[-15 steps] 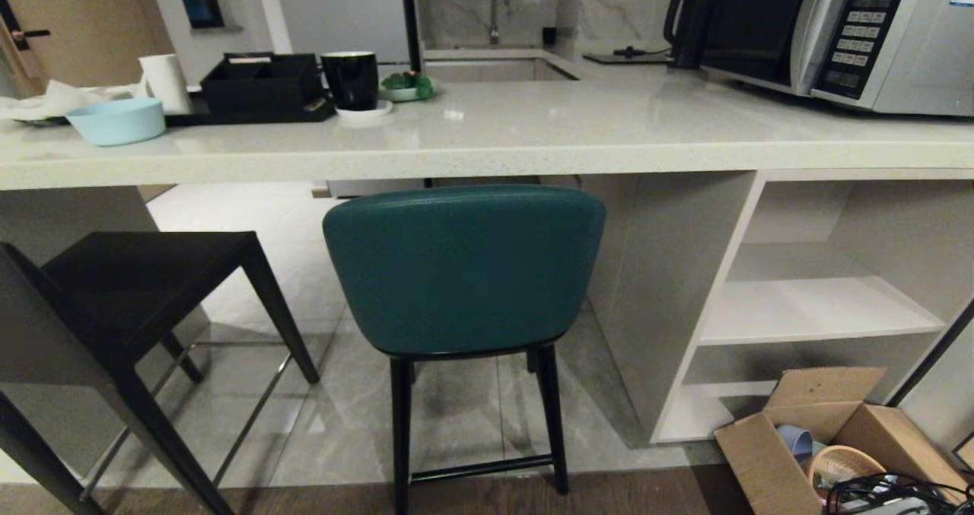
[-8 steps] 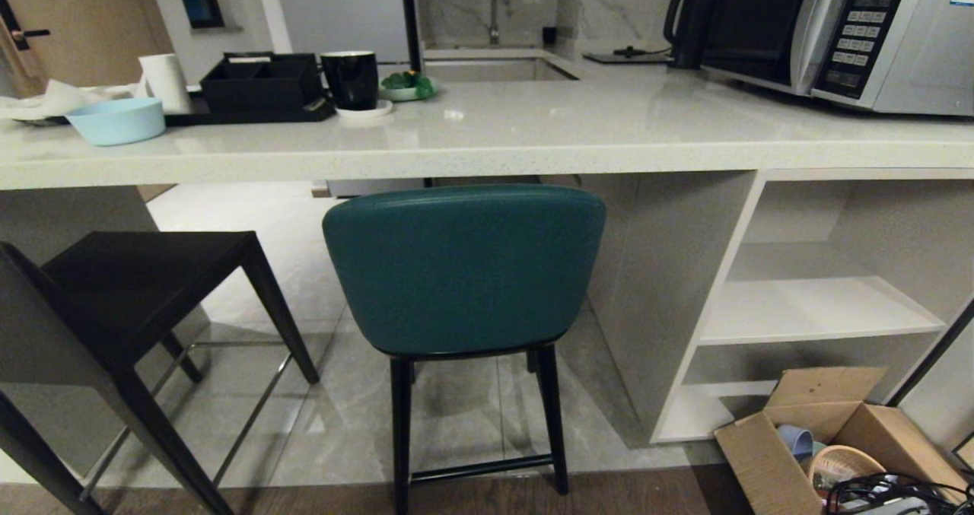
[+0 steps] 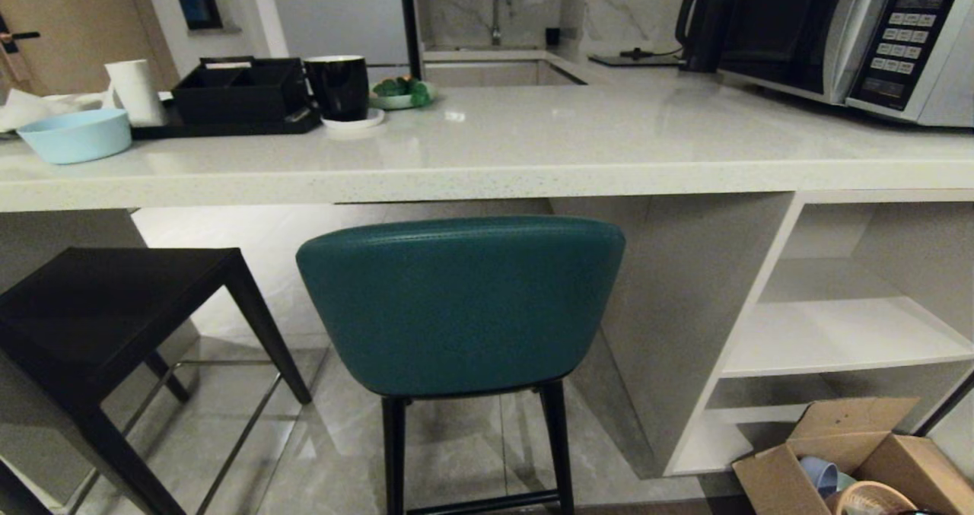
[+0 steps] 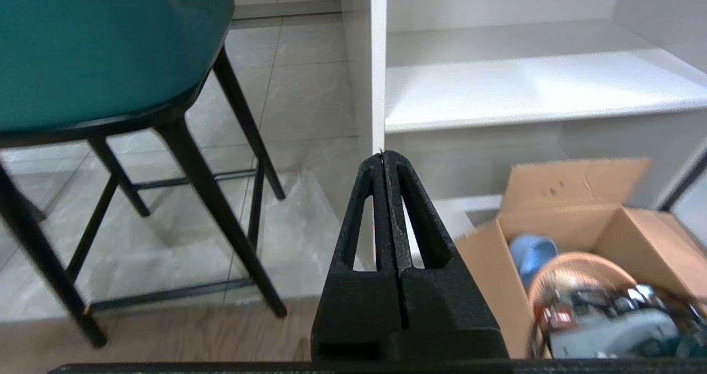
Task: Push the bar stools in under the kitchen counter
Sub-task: Pull the blue chair out from under the dining table
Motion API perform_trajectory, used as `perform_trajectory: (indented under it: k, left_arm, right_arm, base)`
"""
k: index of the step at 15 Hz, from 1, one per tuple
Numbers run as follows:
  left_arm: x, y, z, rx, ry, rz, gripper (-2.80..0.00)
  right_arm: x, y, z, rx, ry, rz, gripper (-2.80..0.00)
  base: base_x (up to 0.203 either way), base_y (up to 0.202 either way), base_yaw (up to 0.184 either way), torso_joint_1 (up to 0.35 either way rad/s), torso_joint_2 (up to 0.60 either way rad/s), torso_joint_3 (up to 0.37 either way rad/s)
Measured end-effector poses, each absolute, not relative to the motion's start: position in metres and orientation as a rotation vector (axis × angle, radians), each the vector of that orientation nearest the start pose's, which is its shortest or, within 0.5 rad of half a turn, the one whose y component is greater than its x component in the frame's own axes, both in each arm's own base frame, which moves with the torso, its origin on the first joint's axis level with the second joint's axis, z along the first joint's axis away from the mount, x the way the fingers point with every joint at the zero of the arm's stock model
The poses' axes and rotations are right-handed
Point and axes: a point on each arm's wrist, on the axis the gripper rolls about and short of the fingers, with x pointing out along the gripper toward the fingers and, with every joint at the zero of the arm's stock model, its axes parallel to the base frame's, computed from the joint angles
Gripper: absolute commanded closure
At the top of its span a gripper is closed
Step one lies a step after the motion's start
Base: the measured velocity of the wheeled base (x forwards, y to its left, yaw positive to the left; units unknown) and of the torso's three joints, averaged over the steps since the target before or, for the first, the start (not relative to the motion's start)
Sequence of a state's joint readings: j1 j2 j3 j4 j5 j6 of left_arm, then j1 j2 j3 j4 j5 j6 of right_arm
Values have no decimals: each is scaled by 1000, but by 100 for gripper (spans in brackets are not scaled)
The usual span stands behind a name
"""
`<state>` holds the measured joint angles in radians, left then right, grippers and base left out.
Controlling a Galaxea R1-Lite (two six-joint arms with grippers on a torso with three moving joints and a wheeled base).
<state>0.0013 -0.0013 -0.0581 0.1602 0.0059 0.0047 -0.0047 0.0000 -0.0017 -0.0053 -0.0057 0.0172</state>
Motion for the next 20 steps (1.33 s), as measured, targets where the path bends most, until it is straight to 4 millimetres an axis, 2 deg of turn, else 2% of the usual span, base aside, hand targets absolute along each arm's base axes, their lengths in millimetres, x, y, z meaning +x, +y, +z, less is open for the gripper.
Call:
perform_trajectory:
  k: [7, 11, 12, 13, 16, 18, 20]
  left_arm:
    - [-28, 0, 75, 3, 101, 6, 0]
    - [-28, 0, 76, 22, 97, -3, 0]
    - [-28, 0, 78, 29, 79, -12, 0]
    - [-30, -1, 89, 24, 16, -39, 0]
    - [-25, -3, 115, 21, -56, -154, 0]
    - [-12, -5, 131, 12, -50, -207, 0]
    - [10, -5, 144, -4, -11, -227, 0]
  right_arm:
    - [-23, 0, 76, 17, -7, -10, 0]
    - [-23, 0, 76, -13, 1, 0, 0]
    - [-24, 1, 80, -34, -3, 13, 0]
    - [-25, 1, 88, -40, -7, 31, 0]
    - [-15, 2, 121, -37, 13, 101, 0]
    - [3, 4, 143, -33, 31, 158, 0]
    - [34, 5, 157, -27, 80, 212, 0]
  base:
    - [183, 0, 3, 2, 3, 4]
    - [0, 0, 0, 0, 0, 0]
    - [0, 0, 0, 0, 0, 0]
    - [0, 0, 0, 0, 0, 0]
    - [0, 0, 0, 0, 0, 0]
    - [0, 0, 0, 0, 0, 0]
    - [0, 0, 0, 0, 0, 0]
